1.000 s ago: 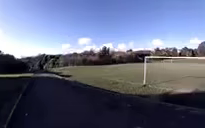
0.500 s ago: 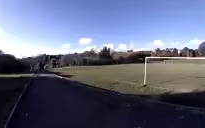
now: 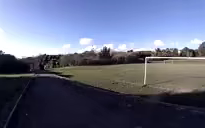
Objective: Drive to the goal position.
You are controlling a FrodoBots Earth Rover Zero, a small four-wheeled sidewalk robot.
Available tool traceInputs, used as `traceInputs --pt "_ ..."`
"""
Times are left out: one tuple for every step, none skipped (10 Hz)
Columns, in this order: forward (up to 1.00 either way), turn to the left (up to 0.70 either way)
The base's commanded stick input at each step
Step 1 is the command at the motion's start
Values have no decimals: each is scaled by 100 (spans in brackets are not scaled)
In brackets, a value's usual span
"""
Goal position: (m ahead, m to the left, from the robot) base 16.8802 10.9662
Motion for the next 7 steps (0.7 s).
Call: traceInputs --pt "50 50" --pt "50 50" --pt "50 50" --pt "50 50" --pt "50 50" --pt "50 28" --pt "50 9"
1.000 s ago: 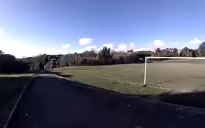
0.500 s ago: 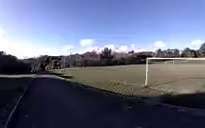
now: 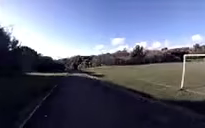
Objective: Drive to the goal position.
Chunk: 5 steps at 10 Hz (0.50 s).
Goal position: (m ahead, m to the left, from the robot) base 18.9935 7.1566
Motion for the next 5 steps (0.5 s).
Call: traceInputs --pt "50 1" --pt "50 0" --pt "50 0" --pt "50 0" --pt "50 0"
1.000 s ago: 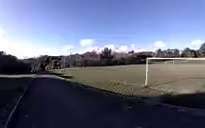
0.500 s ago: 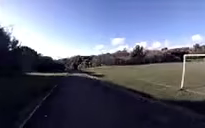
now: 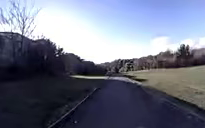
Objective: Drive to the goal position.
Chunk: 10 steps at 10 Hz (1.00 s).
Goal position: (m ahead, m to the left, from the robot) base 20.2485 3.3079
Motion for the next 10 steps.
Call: traceInputs --pt "50 0" --pt "50 0" --pt "50 0" --pt "50 0" --pt "50 0" --pt "50 0" --pt "50 0" --pt "50 0" --pt "50 0" --pt "50 0"
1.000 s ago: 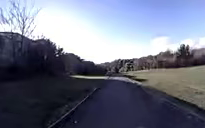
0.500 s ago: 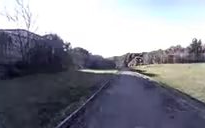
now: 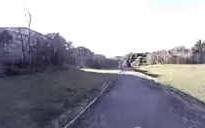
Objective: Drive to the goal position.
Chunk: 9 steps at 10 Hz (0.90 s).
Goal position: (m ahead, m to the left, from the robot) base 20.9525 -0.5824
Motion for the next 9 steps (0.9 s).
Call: traceInputs --pt "50 -50" --pt "50 -50" --pt "50 -50" --pt "50 -45" --pt "50 -29" --pt "50 -16" --pt "50 0" --pt "50 0" --pt "50 0"
